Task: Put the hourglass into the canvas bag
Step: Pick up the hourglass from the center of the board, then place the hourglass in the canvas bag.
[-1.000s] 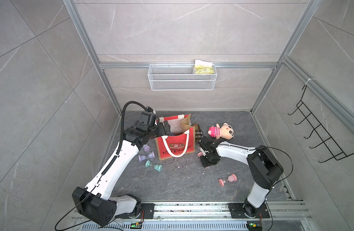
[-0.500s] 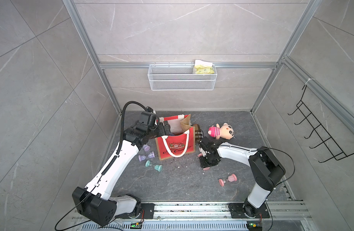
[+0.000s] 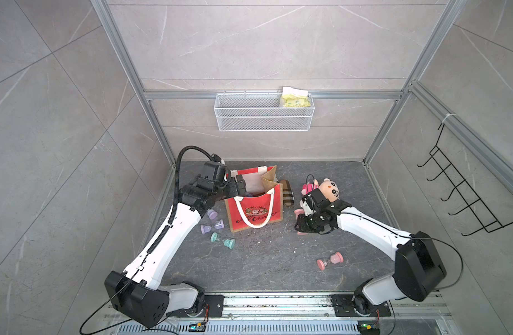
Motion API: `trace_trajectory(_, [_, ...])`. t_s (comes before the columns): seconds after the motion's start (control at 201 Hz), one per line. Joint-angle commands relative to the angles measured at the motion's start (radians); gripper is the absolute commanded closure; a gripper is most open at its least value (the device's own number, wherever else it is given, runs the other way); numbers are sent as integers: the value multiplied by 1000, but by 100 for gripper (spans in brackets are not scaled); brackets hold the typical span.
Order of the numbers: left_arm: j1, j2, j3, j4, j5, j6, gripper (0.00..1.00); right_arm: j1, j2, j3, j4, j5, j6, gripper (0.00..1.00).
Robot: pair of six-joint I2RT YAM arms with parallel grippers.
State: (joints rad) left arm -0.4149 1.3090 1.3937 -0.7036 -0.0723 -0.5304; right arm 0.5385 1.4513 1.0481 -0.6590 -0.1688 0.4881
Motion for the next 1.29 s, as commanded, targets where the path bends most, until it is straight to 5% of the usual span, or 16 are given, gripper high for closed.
trace_trajectory(0.0, [29, 24, 55, 4, -1, 39, 0, 3, -93, 94, -60, 33, 31, 100])
trace_trajectory(0.219, [86, 109, 100, 18, 37, 35, 6, 70, -82, 328, -102, 97, 15, 100])
trace_trajectory(0.562, [112, 245, 112, 105, 58, -1, 27, 210, 182, 704, -31, 110, -27, 100])
trace_trajectory(0.931, [114, 241, 48, 165, 75, -15, 68, 275, 513, 1045, -64, 181, -64, 100])
trace_trajectory(1.284, [114, 213, 37, 176, 100, -14, 92, 276, 768, 1300, -314, 265, -67, 100])
